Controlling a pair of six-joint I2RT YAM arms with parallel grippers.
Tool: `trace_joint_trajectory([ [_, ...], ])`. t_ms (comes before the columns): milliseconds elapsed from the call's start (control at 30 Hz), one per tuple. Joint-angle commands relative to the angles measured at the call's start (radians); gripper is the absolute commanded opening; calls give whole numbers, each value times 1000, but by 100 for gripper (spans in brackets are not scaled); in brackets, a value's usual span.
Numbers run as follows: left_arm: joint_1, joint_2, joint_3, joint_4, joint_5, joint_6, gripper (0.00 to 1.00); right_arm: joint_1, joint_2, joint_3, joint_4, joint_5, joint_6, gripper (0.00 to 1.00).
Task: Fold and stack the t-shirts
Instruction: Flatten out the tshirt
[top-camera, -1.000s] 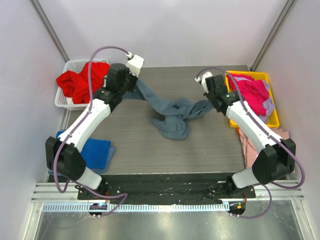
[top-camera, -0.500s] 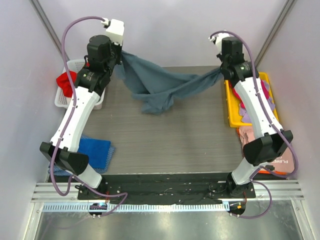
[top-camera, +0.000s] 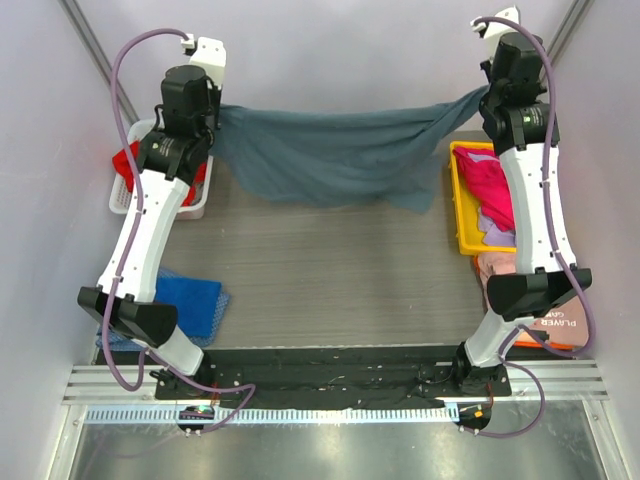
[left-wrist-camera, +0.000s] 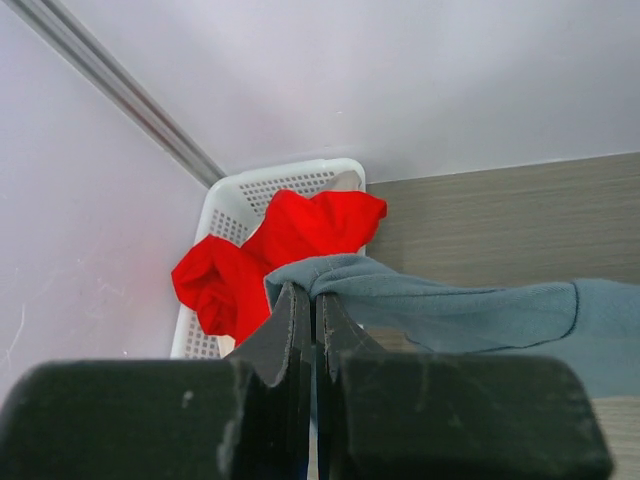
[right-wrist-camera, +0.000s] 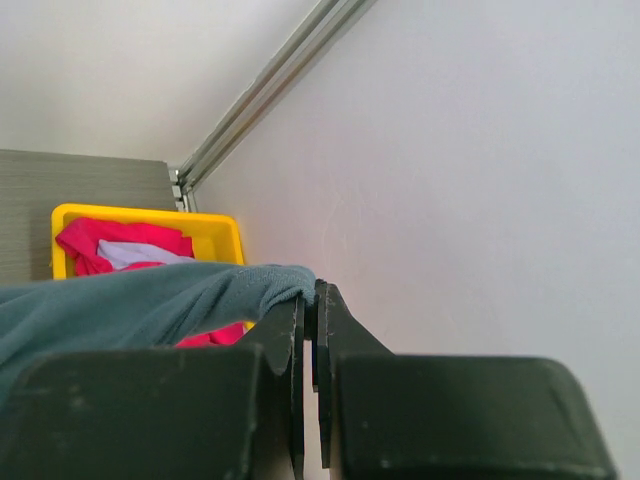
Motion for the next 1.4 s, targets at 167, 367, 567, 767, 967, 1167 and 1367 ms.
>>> trace_joint_trajectory([
  [167,7,-121,38,-19,46,5,0,-1,-131,36,70,-10,11,1],
  [367,7,-244,-103,-17,154,-7,0,-1,-287,-116,78,-80,74,1],
  [567,5,-370,-131,-22,241,7,0,-1,-399,-159,38,-120,115,1],
  [767,7,-465,-113,-102,339,8,0,-1,-498,-142,-49,-181,152,1],
  [967,5,-507,-160,-73,332,29,0,-1,-516,-118,-77,-183,155,1],
  [1167,7,-384,-298,68,260,108,0,-1,-466,-295,37,-183,154,1],
  [1367,7,-128,-300,273,169,204,0,-1,-319,-452,118,-217,157,1],
])
